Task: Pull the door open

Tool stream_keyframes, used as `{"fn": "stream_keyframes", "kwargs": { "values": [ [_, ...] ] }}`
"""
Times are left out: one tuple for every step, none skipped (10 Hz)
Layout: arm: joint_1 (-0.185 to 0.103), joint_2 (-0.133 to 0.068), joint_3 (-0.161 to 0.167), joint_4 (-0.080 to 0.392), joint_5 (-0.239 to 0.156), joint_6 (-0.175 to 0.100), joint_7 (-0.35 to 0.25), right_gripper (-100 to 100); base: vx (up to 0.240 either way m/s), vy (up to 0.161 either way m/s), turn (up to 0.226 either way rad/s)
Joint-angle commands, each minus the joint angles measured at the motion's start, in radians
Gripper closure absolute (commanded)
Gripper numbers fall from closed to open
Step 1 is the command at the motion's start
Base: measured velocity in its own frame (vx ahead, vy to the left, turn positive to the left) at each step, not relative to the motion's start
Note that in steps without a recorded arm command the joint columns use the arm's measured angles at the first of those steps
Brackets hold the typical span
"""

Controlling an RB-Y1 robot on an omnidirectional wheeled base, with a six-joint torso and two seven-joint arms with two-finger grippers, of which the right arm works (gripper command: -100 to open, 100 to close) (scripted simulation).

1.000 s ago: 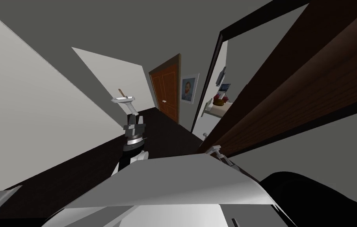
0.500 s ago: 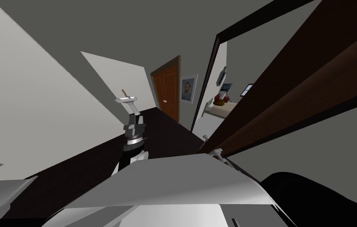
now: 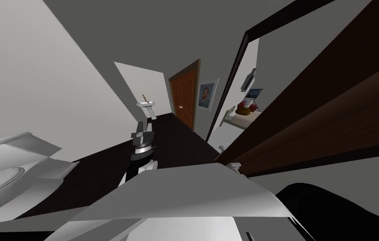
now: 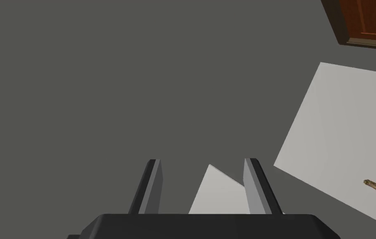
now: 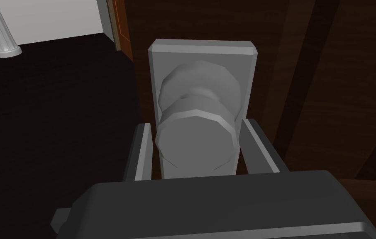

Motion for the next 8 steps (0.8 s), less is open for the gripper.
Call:
{"fn": "stream_keyframes", "kwargs": {
  "values": [
    [0.011, 0.013, 0.003, 0.023, 0.001, -0.029, 0.002, 100, -0.038, -0.021, 0.195],
    [0.018, 0.023, 0.007, 0.038, 0.003, -0.048, 0.003, 100, -0.053, -0.018, 0.228],
    [0.026, 0.032, 0.01, 0.053, 0.004, -0.067, 0.003, 100, -0.069, -0.024, 0.26],
    [0.033, 0.041, 0.014, 0.068, 0.006, -0.086, 0.004, 100, -0.088, -0.023, 0.241],
    [0.044, 0.055, 0.018, 0.09, 0.008, -0.113, 0.005, 100, -0.139, -0.009, 0.231],
    [0.05, 0.063, 0.021, 0.103, 0.009, -0.129, 0.005, 100, -0.167, -0.008, 0.178],
    [0.056, 0.07, 0.024, 0.115, 0.011, -0.143, 0.006, 100, -0.191, -0.03, 0.084],
    [0.061, 0.076, 0.026, 0.125, 0.012, -0.156, 0.006, 100, -0.193, -0.039, 0.04]
  ]
}}
